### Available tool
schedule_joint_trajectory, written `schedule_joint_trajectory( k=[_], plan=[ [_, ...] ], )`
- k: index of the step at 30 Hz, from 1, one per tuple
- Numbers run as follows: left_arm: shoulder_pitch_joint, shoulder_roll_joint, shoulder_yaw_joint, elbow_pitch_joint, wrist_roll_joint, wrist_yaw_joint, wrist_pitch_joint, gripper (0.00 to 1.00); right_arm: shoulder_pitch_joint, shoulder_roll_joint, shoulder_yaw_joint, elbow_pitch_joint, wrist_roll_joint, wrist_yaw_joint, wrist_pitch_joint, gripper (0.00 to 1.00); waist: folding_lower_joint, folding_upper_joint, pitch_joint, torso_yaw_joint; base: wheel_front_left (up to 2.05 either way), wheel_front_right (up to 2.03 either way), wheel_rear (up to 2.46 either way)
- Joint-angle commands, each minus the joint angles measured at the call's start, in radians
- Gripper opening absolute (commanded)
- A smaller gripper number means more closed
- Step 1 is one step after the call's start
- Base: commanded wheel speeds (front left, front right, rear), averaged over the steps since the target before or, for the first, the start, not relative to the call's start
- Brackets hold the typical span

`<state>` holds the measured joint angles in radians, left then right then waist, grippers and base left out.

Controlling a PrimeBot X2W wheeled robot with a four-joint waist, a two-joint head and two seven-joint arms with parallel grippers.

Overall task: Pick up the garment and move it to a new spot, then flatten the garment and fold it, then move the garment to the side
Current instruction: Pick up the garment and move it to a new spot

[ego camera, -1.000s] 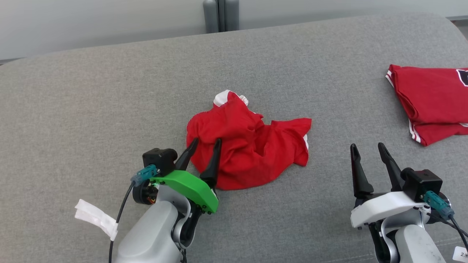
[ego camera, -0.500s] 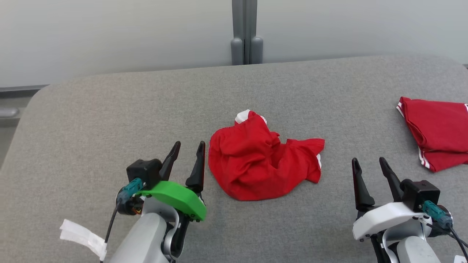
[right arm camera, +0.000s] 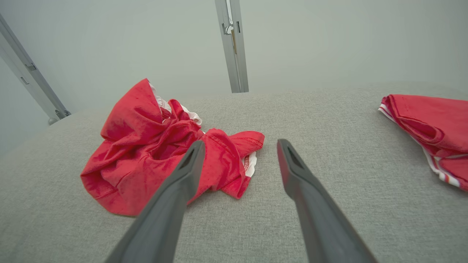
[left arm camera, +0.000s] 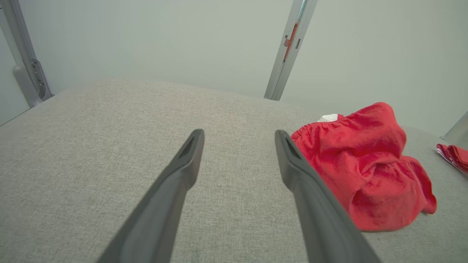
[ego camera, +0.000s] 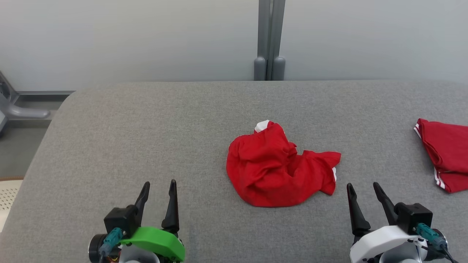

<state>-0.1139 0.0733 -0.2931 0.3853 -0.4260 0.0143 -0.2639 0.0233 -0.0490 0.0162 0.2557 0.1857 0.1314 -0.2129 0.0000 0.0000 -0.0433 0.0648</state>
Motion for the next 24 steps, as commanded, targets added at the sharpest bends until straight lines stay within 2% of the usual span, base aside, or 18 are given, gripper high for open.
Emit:
schedule_joint_trajectory(
  k=[1, 24],
  plan=[
    [0.025, -0.004, 0.005, -0.011, 0.02, 0.007, -0.001, 1.0, 0.016, -0.003, -0.001, 0.004, 0.009, -0.002, -0.007, 1.0, 0.0, 0.0, -0.006, 0.006, 0.0, 0.0, 0.0],
    [0.059, -0.019, 0.052, -0.024, 0.077, -0.012, -0.001, 1.0, -0.003, -0.003, 0.004, -0.005, 0.008, -0.002, -0.012, 1.0, 0.0, 0.0, -0.011, -0.001, 0.0, 0.0, 0.0]
  ],
)
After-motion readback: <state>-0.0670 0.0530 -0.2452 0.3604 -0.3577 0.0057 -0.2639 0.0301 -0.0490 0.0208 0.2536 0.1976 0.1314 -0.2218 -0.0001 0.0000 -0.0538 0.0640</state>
